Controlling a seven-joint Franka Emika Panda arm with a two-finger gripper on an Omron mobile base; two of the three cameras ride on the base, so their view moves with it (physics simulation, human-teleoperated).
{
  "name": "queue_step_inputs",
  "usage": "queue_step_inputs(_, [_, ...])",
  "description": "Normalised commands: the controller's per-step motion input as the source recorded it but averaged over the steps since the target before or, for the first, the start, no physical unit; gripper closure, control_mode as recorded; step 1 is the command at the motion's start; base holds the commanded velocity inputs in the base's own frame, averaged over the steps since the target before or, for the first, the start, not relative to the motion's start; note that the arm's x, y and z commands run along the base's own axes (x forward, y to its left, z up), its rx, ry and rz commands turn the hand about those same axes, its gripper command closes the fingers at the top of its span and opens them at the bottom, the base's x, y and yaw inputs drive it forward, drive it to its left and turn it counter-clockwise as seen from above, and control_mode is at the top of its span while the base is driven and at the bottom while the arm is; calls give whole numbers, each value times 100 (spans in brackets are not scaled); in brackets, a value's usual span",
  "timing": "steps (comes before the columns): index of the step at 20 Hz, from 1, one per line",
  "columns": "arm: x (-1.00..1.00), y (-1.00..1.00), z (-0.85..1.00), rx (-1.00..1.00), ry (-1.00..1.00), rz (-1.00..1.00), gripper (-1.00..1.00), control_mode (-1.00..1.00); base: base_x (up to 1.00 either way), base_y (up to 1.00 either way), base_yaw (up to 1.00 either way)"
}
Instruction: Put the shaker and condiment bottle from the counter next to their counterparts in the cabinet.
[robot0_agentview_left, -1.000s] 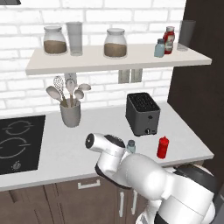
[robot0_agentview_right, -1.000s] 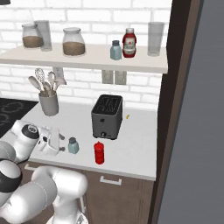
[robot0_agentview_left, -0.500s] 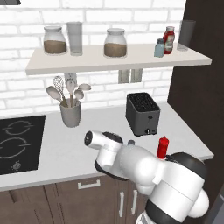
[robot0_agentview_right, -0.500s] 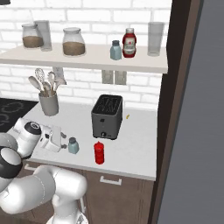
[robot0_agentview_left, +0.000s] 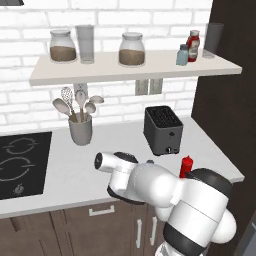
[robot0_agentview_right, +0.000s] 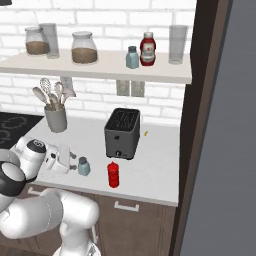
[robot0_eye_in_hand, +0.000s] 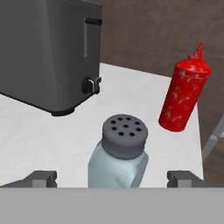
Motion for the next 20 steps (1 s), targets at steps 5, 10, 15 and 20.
queue_step_inputs(5, [0, -9, 0, -6, 3, 0, -100, -100, 0, 0, 0])
queue_step_inputs(10, [0, -21, 0, -5, 2, 0, -100, -100, 0, 0, 0])
queue_step_inputs(15, [0, -27, 0, -4, 1, 0, -100, -100, 0, 0, 0])
queue_step_inputs(20, [0, -20, -3, -5, 2, 0, -100, -100, 0, 0, 0])
